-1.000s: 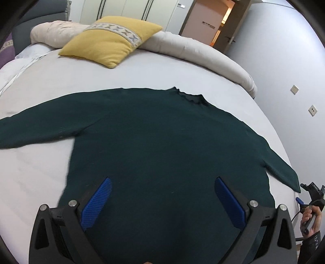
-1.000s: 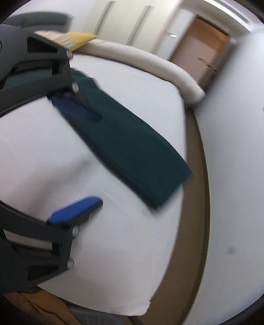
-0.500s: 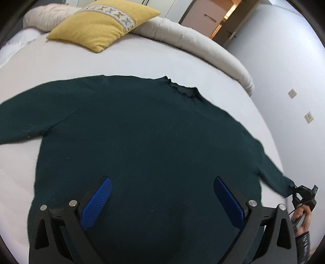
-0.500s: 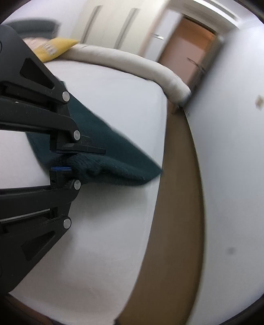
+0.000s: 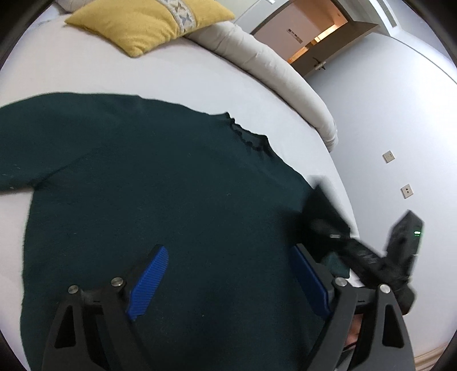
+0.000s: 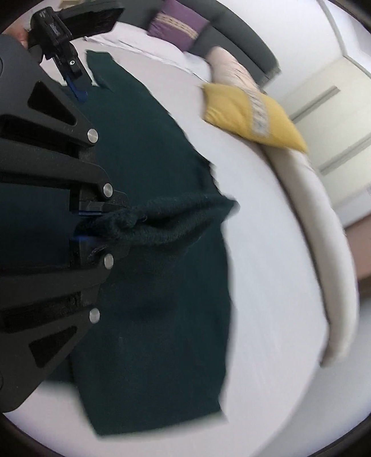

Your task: Fold small clothes

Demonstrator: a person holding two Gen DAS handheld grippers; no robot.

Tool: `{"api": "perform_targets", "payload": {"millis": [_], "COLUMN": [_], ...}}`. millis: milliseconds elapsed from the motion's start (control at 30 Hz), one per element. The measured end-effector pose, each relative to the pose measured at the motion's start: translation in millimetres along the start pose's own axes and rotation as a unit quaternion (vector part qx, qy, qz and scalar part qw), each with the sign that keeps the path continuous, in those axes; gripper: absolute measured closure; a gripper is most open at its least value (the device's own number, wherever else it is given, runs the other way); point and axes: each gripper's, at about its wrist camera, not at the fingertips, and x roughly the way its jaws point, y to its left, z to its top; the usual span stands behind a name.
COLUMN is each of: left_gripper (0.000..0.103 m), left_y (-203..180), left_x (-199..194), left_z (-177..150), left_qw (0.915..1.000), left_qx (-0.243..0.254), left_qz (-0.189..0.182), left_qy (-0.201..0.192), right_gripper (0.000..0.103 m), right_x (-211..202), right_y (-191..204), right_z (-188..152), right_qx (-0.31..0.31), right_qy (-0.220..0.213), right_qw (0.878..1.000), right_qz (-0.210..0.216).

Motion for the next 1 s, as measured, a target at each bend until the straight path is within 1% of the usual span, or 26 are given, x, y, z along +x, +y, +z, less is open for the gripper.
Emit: {"api": "perform_targets", "payload": {"millis": [33,67,133,167,200,233,300,333,367,400,433,467,500,567,600,633,667,733,767,800,833,900,933,1000], "left_gripper": [0.015,0.015,0.014,0.014,0.014,0.014,0.015,0.016,0.017,0.023,0.029,0.031,0.036,0.054,0.071,0.088,0.094,0.095,0.095,0.095,0.095,0.095,0.095,0.095], "left_y": [-1.1,-4.4,-13.3,-18.4,-24.3,-31.9,-47.7,-53.2,-59.1,-63.7,-68.2,-71.5,-76.0,-86.8,-91.0,-91.2,-89.5,-84.4,-81.6,-78.1,-71.9,-55.2,-46.0,-24.4], "left_x": [3.8,8.9,21.8,28.8,37.2,48.8,72.7,81.8,91.8,102.2,113.3,120.3,126.3,134.8,136.7,135.5,132.0,119.0,111.0,100.0,87.2,68.9,64.4,61.7], "left_z": [1.3,2.9,5.7,6.9,8.3,9.6,11.6,12.4,14.2,15.8,18.2,20.5,23.1,27.1,29.7,31.5,34.2,37.6,39.2,41.6,44.6,50.0,51.6,54.2], "left_qw": [1.0,0.9999,0.9997,0.9995,0.9992,0.9988,0.9974,0.9969,0.9964,0.9958,0.9953,0.995,0.9949,0.9931,0.992,0.992,0.9927,0.9941,0.9948,0.9954,0.9963,0.9975,0.9977,0.9984], "left_qx": [0.001,0.004,0.01,0.013,0.016,0.021,0.031,0.036,0.039,0.043,0.045,0.047,0.053,0.077,0.086,0.086,0.083,0.081,0.082,0.084,0.081,0.069,0.063,0.044], "left_qz": [-0.002,-0.007,-0.013,-0.016,-0.02,-0.023,-0.028,-0.027,-0.024,-0.02,-0.014,-0.01,-0.004,0.02,0.036,0.038,0.028,0.012,0.013,0.013,0.013,0.017,0.022,0.031], "left_qy": [0.003,0.008,0.019,0.024,0.03,0.038,0.058,0.065,0.071,0.078,0.085,0.087,0.086,0.086,0.086,0.085,0.083,0.071,0.059,0.044,0.025,-0.002,-0.011,-0.017], "right_gripper": [0.084,0.077,0.061,0.045,0.043,0.043,0.043,0.043,0.043,0.043,0.043,0.043,0.043,0.043,0.043,0.043,0.043,0.043,0.043,0.043,0.043,0.043,0.043,0.043], "right_x": [7.6,14.7,12.9,5.5,3.2,-8.2,-36.7,-57.1,-69.9,-79.2,-90.0,-93.7,-104.5,-114.2,-115.2,-116.3,-118.9,-115.7,-114.5,-100.2,-96.3,-89.5,-85.3,-76.6], "right_y": [5.2,7.3,9.5,2.5,22.0,28.4,24.2,38.5,27.4,28.1,20.7,12.1,-2.6,-33.4,-49.2,-62.7,-78.9,-96.7,-106.2,-106.1,-110.8,-120.1,-121.8,-119.4], "right_z": [-6.1,-11.8,-35.4,-39.3,-60.4,-72.5,-79.4,-87.9,-86.4,-83.3,-77.9,-67.1,-62.1,-53.4,-48.5,-44.4,-40.3,-32.3,-28.0,-19.5,-15.7,-7.5,-4.5,0.2], "right_qx": [-0.002,-0.006,-0.006,-0.003,-0.003,-0.007,-0.023,-0.029,-0.034,-0.037,-0.039,-0.041,-0.036,-0.004,0.019,0.039,0.06,0.08,0.09,0.095,0.099,0.106,0.108,0.103], "right_qy": [0.007,0.011,0.016,0.011,0.003,-0.01,-0.039,-0.049,-0.058,-0.063,-0.067,-0.072,-0.079,-0.087,-0.088,-0.088,-0.091,-0.091,-0.089,-0.087,-0.082,-0.075,-0.072,-0.064], "right_qw": [1.0,1.0,1.0,0.999,0.999,0.999,0.999,0.998,0.998,0.997,0.997,0.996,0.995,0.993,0.992,0.99,0.988,0.987,0.985,0.985,0.985,0.985,0.985,0.986], "right_qz": [-0.002,0.0,0.021,0.03,0.032,0.031,0.023,0.017,0.003,-0.008,-0.02,-0.034,-0.057,-0.082,-0.09,-0.098,-0.106,-0.11,-0.113,-0.113,-0.112,-0.113,-0.113,-0.114]}}
